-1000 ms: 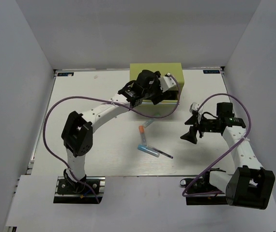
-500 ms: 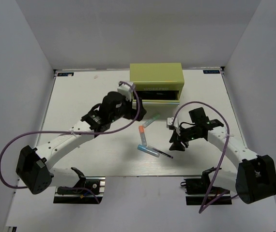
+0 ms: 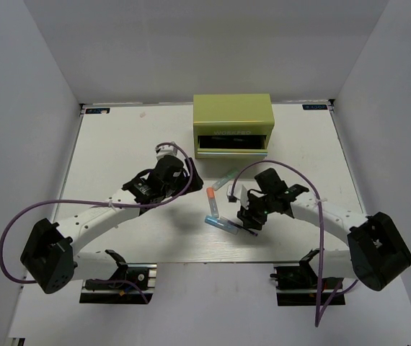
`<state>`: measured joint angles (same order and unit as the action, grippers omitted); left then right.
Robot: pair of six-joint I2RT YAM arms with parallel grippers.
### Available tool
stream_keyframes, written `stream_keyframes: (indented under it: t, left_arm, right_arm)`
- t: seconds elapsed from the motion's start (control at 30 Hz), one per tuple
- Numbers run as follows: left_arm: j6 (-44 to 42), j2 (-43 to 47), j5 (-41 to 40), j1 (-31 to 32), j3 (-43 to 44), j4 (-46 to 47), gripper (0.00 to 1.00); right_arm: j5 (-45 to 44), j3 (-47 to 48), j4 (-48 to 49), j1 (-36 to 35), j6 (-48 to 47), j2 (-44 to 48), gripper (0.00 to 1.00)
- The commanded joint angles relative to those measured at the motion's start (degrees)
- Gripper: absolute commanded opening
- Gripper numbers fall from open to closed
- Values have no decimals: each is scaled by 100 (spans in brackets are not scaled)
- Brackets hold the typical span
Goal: Sort the stationery into containers
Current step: Grab a piece of stationery with the right arm
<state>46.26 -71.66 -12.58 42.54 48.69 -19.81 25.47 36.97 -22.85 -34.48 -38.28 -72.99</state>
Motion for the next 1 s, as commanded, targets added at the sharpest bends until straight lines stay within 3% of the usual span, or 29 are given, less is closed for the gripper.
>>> stream_keyframes:
  t: [0.0,0.47,0.63,0.83,0.87,0.97]
  left_arm:
    - [392,196,-289,-1,97,-172,100]
    - [691,512,-465,-1,-290,-295,100]
    - [885,512,-518,-1,-290,-409,100]
    - [1157,512,-465,-1,-290,-409,100]
    - [1218,512,-465,-1,-290,-409,100]
    - [1219,460,-351,-1,-342,-357,100]
  right_arm:
    - [-534,-67,492,-260,462,-145,57]
    - [-1228,-436,940,-850,936,-259,57]
    - [-1931,-559,1309,-1105,1305,-470,50]
    - [-2257,-647,1397,-1175,1376,-514,32]
    - [-2231,-656,1363,-1158,1376,-514,23]
    - [-2188,-709,1362,-1149,1359,-444,9]
